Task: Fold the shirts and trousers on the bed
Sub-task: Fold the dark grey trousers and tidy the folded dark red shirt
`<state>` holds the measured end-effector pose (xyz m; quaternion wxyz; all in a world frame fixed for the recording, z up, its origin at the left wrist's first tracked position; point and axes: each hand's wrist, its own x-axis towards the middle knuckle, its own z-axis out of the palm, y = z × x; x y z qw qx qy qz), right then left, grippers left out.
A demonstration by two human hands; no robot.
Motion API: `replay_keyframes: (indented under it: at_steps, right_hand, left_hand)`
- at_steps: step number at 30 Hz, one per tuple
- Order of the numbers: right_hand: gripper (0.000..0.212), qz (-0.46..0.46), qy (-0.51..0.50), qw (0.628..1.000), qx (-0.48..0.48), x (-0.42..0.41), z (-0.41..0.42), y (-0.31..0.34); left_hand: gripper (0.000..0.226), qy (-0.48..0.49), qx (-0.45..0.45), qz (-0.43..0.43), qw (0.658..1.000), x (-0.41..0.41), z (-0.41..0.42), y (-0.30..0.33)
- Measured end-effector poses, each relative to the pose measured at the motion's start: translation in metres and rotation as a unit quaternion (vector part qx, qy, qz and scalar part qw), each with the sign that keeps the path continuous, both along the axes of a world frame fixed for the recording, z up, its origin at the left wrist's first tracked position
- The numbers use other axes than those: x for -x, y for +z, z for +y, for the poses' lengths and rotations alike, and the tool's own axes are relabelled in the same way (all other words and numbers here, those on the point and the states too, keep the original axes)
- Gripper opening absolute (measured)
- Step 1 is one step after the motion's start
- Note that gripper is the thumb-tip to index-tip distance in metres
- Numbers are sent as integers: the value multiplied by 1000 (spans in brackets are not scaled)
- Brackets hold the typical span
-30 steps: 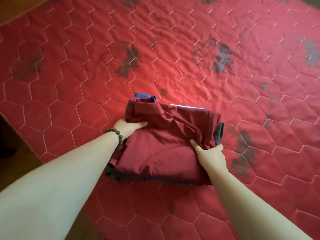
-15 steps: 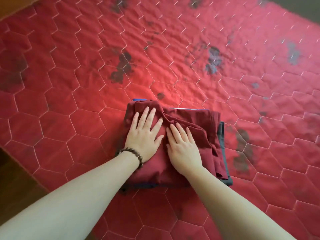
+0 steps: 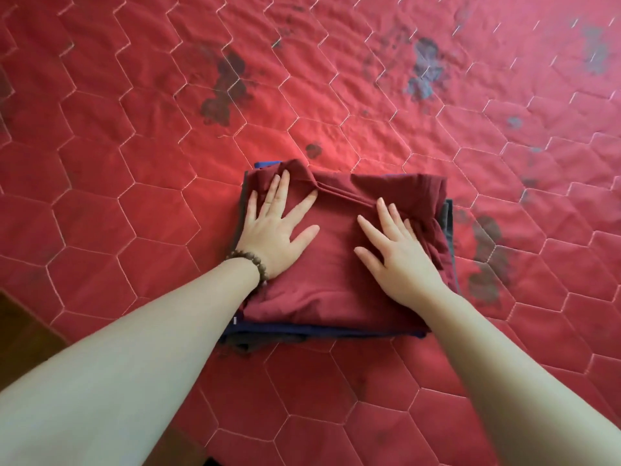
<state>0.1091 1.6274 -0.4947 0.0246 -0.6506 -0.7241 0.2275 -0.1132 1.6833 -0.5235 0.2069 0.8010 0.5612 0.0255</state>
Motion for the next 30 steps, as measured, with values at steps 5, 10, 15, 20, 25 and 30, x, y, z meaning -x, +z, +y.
replay_keyframes:
  at_steps: [5, 10, 15, 20, 25, 30]
  right_hand:
    - [72, -12, 92, 993, -76, 10, -39, 34]
    - [95, -114, 197, 973, -36, 41, -64, 15]
    - [97, -184, 194, 963, -29, 33, -64, 0]
    - [108, -207, 88, 974, -22, 0, -72, 0]
    - [119, -189, 92, 977, 36, -6, -66, -1]
    - [91, -115, 71, 991, 9, -12, -54, 28]
  left_hand:
    - [37, 58, -176, -123, 975, 11, -28, 56]
    - [82, -189, -79, 78, 976, 2, -99, 39]
    - [105, -181, -47, 166, 968, 18, -104, 11]
    - [103, -135, -40, 132, 981, 33, -105, 3]
    - [104, -120, -22, 112, 986, 36, -104, 0]
    - [79, -96, -85, 50, 990, 35, -98, 31]
